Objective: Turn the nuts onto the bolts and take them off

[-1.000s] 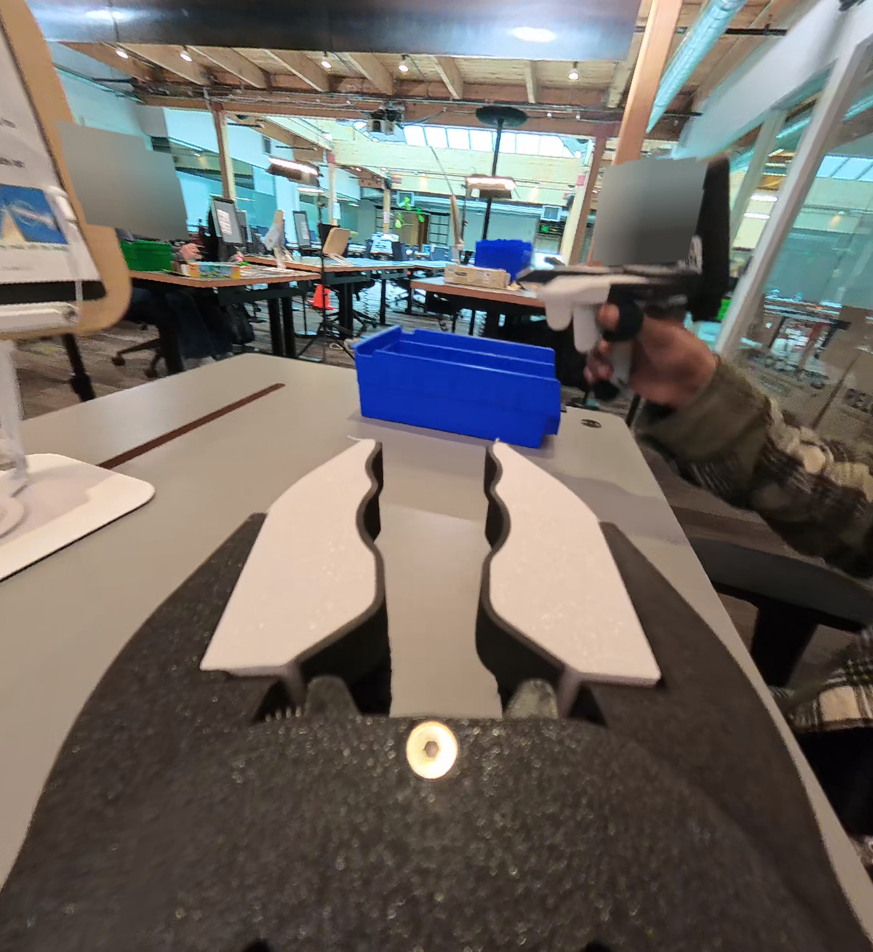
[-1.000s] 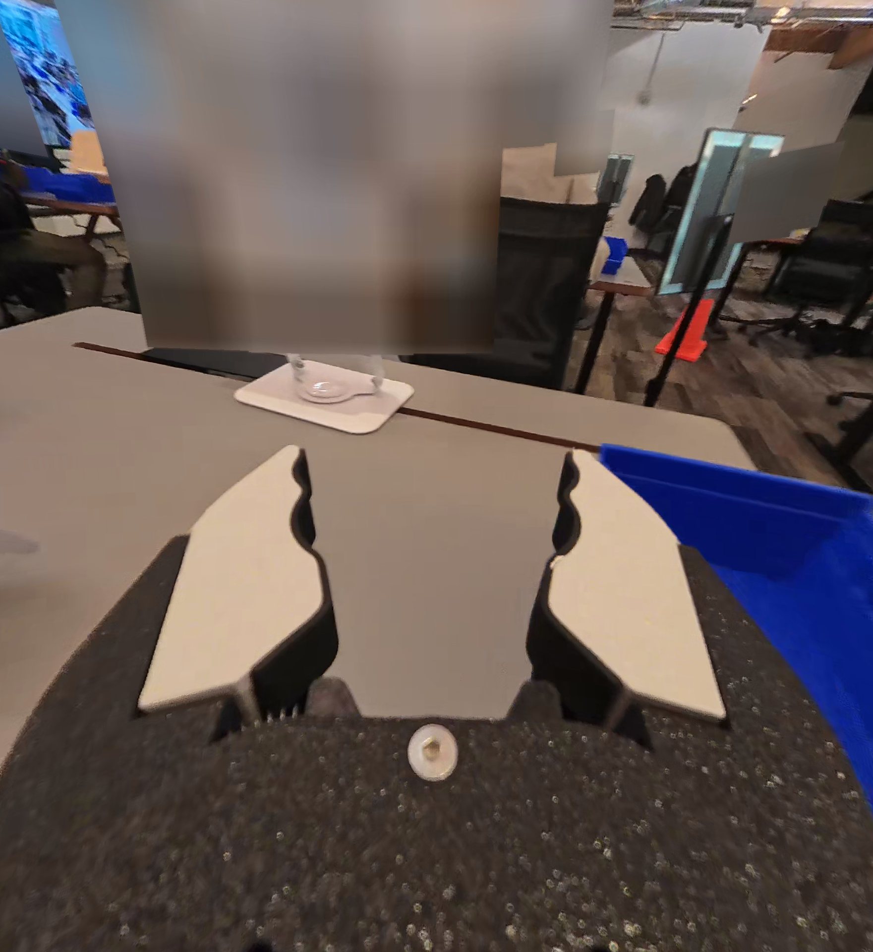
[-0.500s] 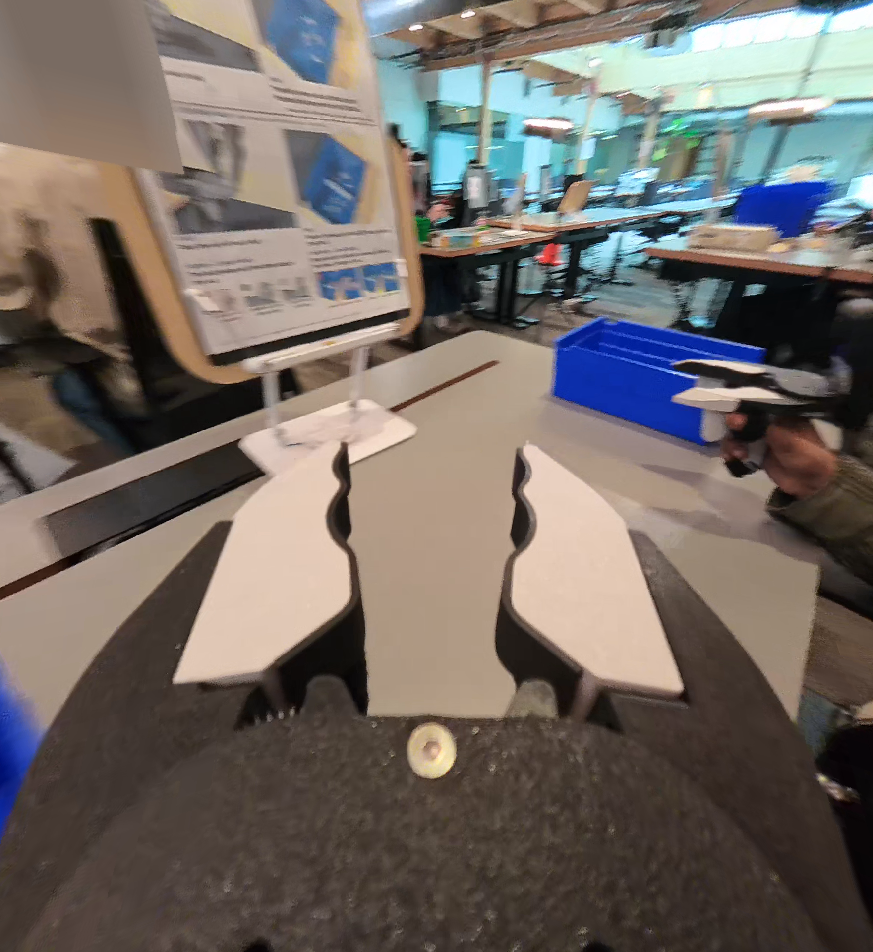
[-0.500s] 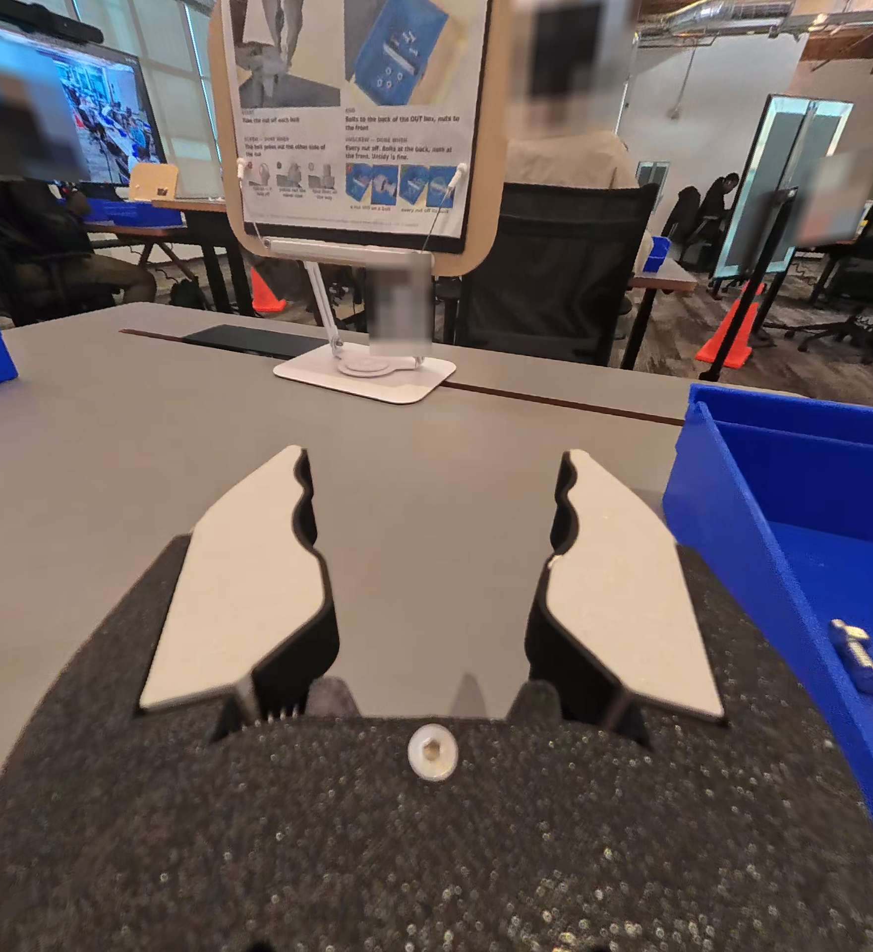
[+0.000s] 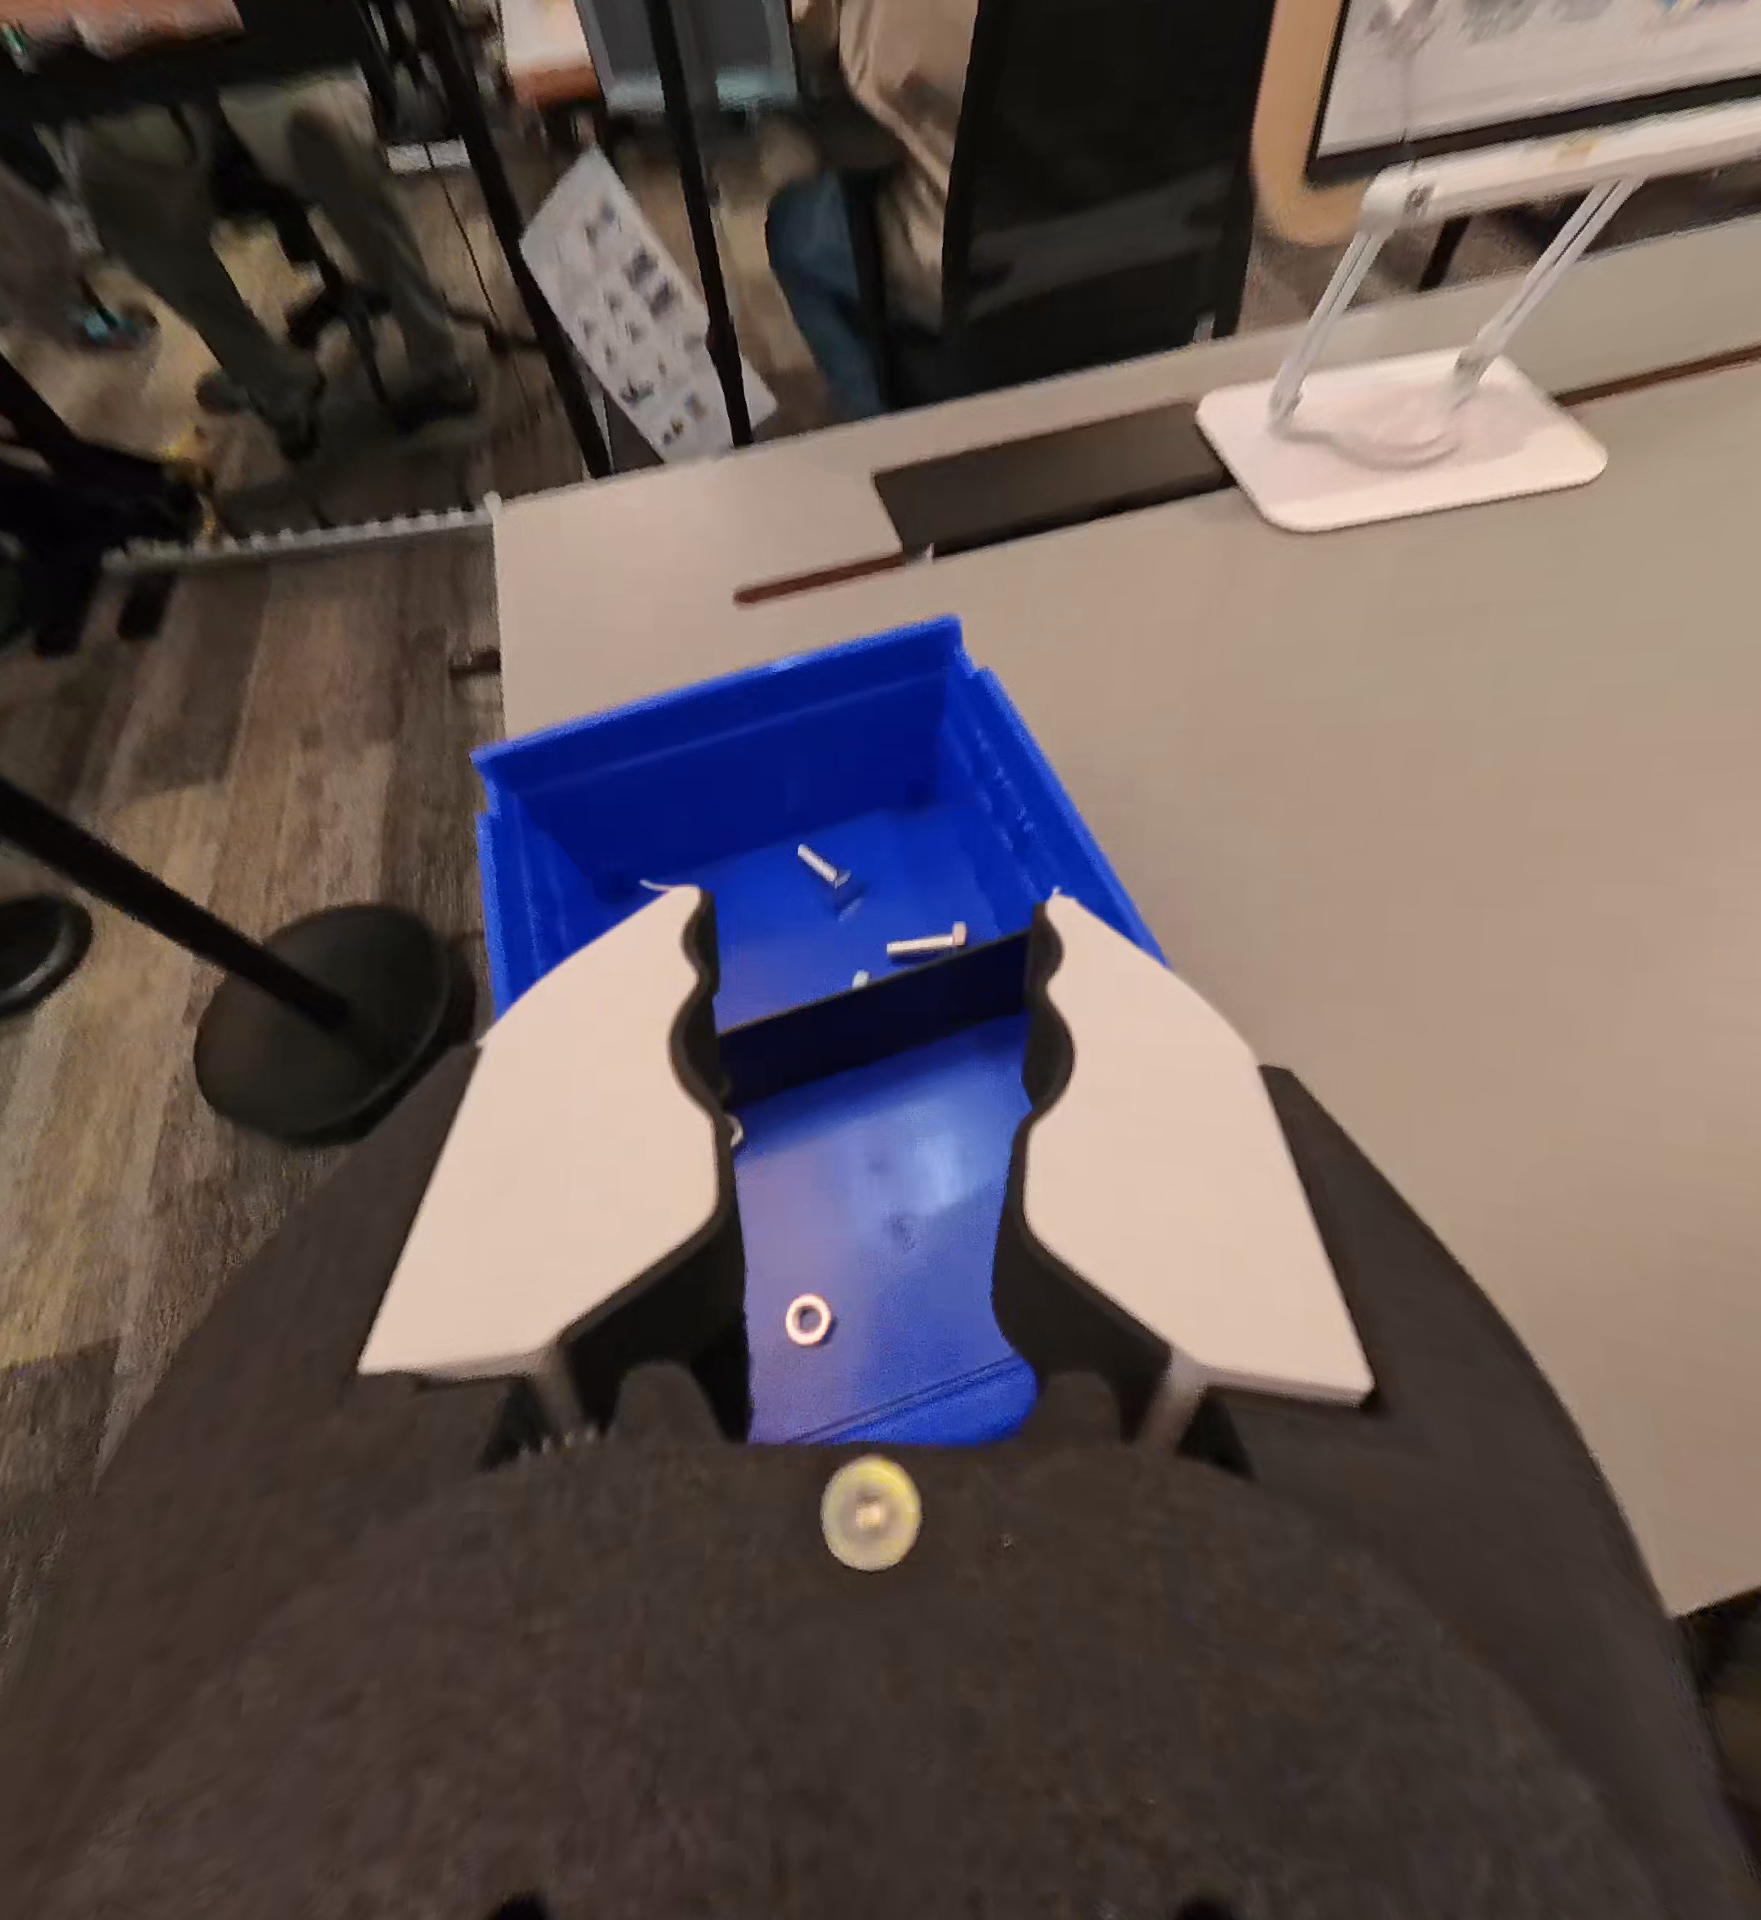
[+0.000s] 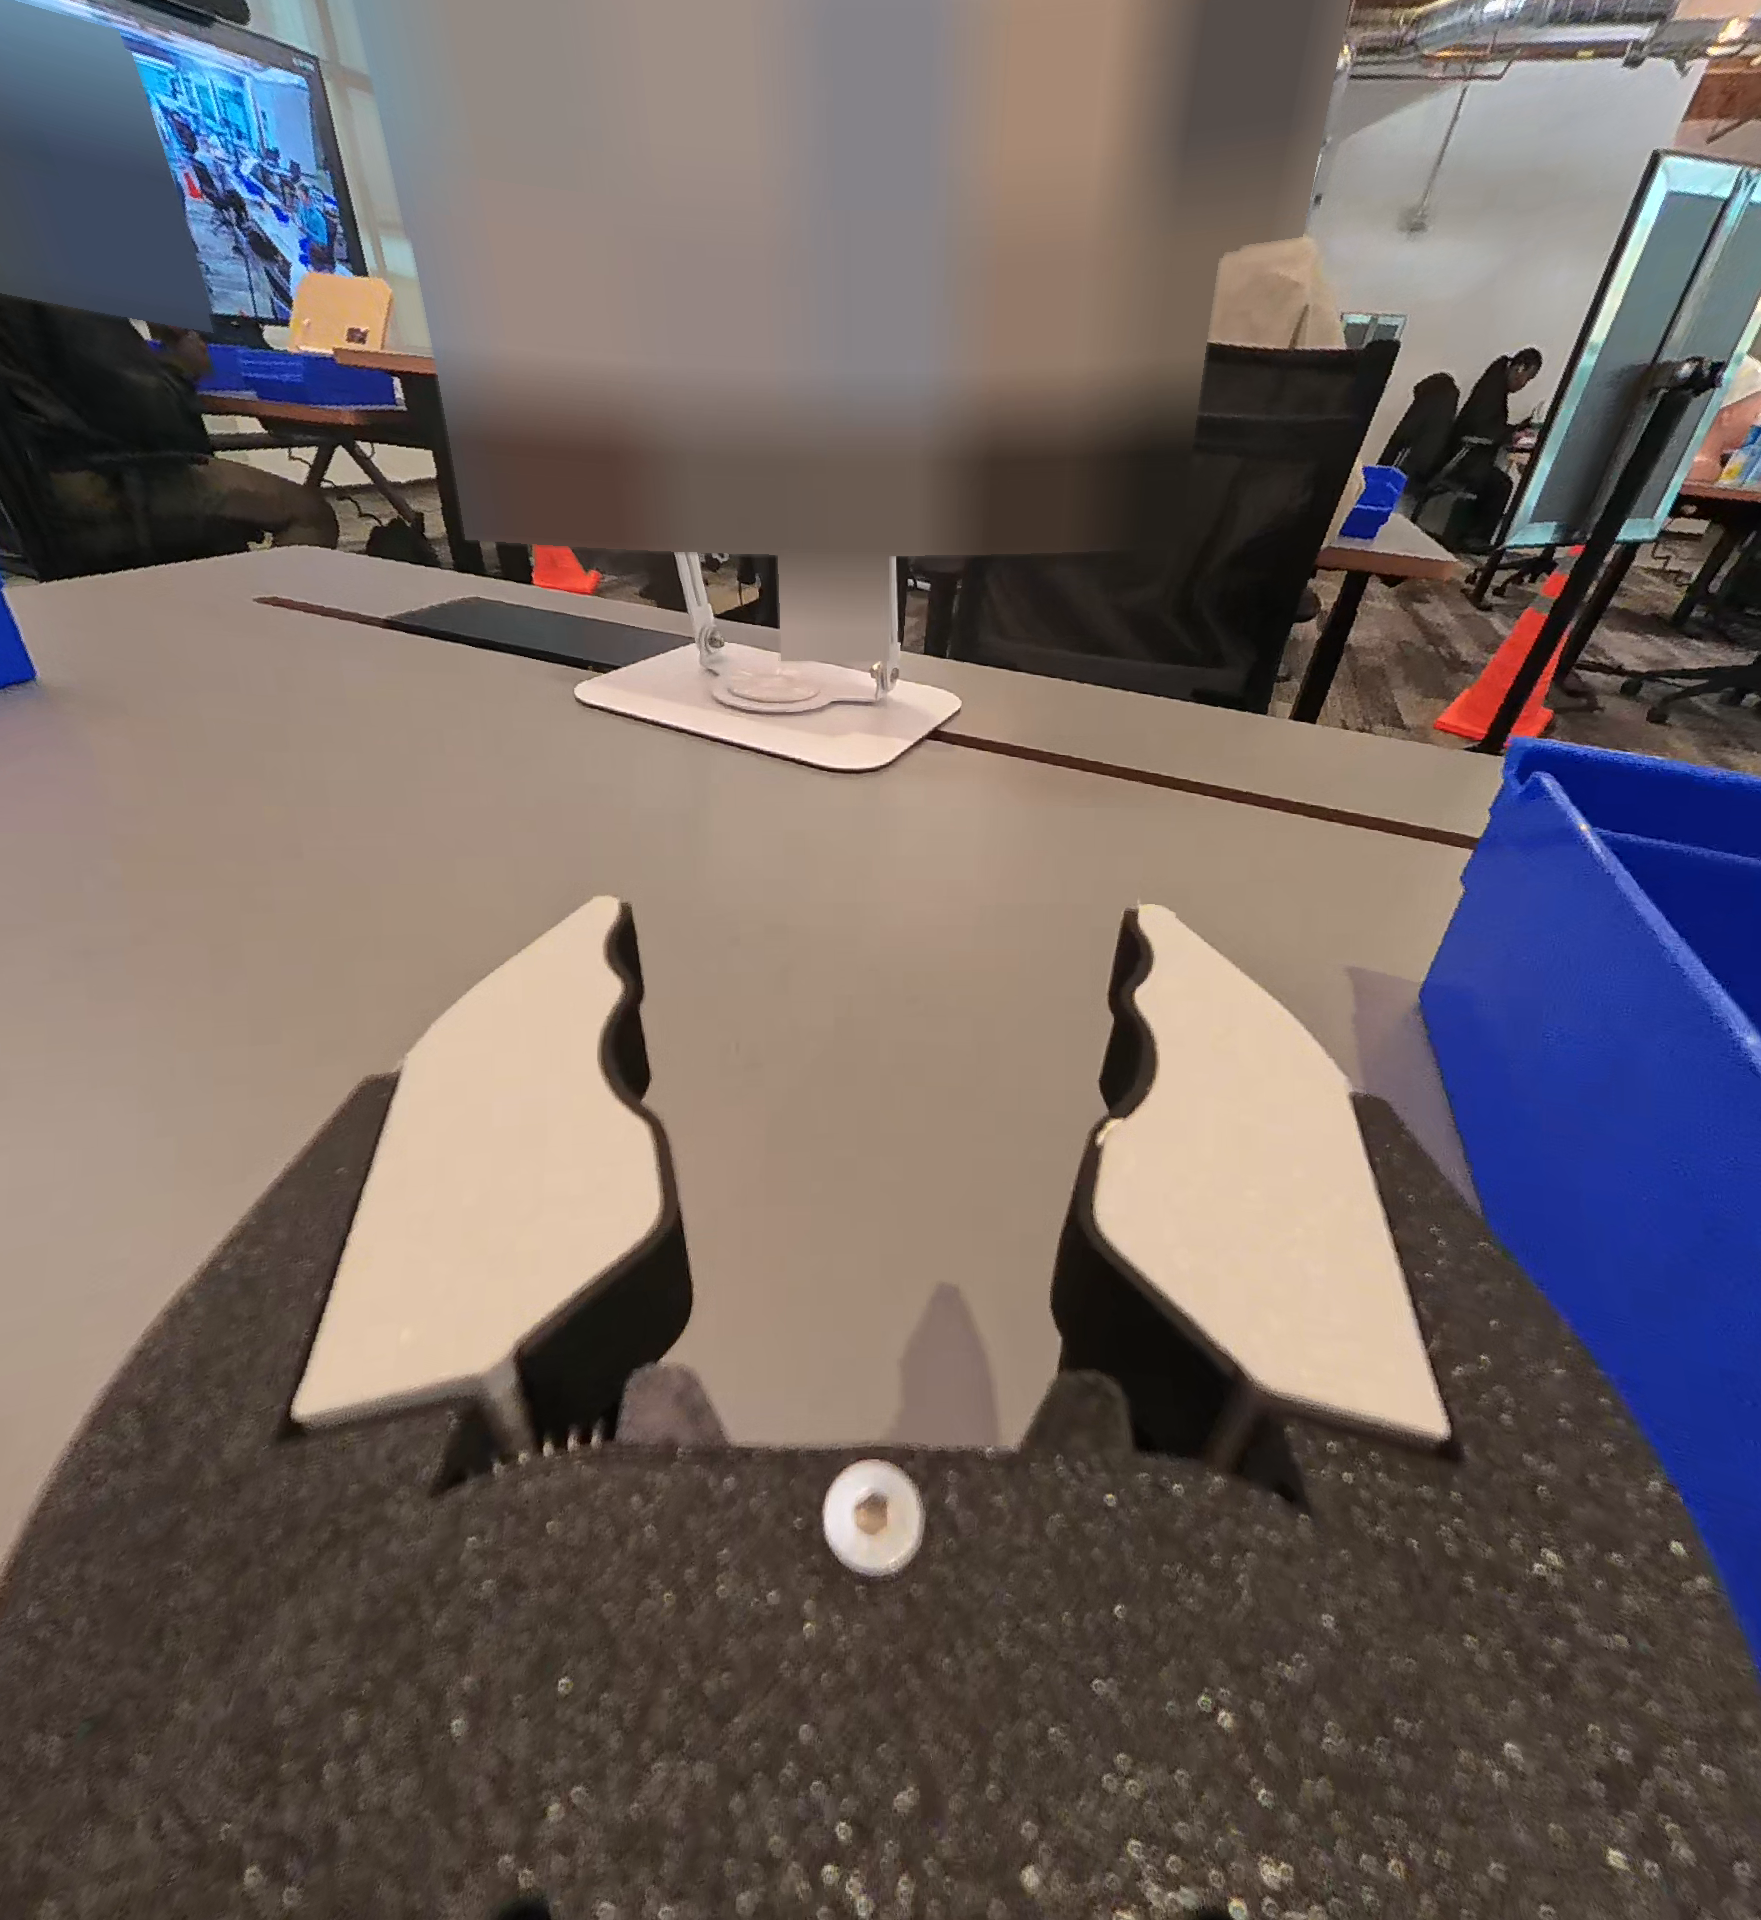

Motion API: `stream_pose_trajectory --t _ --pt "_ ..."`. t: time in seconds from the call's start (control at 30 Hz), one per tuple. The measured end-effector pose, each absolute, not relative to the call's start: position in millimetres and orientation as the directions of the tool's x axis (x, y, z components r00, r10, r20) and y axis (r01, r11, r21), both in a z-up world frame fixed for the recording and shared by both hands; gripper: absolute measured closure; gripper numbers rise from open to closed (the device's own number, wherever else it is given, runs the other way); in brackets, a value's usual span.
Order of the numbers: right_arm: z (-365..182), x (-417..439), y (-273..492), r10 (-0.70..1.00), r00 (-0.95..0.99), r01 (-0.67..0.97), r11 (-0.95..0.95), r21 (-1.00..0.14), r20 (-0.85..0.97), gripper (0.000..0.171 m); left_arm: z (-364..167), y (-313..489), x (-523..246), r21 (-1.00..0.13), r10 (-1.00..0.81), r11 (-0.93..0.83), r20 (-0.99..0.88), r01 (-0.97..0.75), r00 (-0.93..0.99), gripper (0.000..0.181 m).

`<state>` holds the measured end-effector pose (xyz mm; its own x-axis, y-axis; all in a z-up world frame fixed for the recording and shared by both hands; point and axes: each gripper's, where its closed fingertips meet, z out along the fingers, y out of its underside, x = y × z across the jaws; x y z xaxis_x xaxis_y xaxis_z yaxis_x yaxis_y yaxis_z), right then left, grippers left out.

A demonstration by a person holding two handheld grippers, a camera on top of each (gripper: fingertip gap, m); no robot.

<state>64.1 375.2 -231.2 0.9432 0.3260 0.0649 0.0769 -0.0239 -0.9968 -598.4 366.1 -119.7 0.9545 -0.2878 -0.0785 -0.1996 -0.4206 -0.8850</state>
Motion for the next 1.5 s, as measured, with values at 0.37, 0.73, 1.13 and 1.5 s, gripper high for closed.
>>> stream_pose_trajectory --t 0.37,0.73,1.13,1.5 --pt "-230.4 56.6 380.7 0.322 0.942 0.092 0.008 -0.996 0.09 0.09 -188.3 448.8 -594.0 -0.694 -0.282 -0.7 0.049 -0.171 0.958 0.124" --pt "-227.4 65.2 379.5 0.307 0.947 0.079 0.047 -0.996 0.09 0.095 -233.5 491.5 -606.2 -0.512 -0.17 -0.853 0.092 -0.1 0.981 0.123" --pt "-226.8 69.3 375.7 0.297 0.95 0.087 0.059 -0.995 0.1 0.096 -277.2 502.5 -600.5 -0.355 -0.097 -0.934 0.132 -0.044 0.986 0.142" --pt "-228.5 70.6 373.8 0.314 0.946 0.074 0.051 -0.996 0.086 0.096 -302.6 509.7 -593.5 -0.263 -0.04 -0.965 0.149 0.001 0.988 0.148"
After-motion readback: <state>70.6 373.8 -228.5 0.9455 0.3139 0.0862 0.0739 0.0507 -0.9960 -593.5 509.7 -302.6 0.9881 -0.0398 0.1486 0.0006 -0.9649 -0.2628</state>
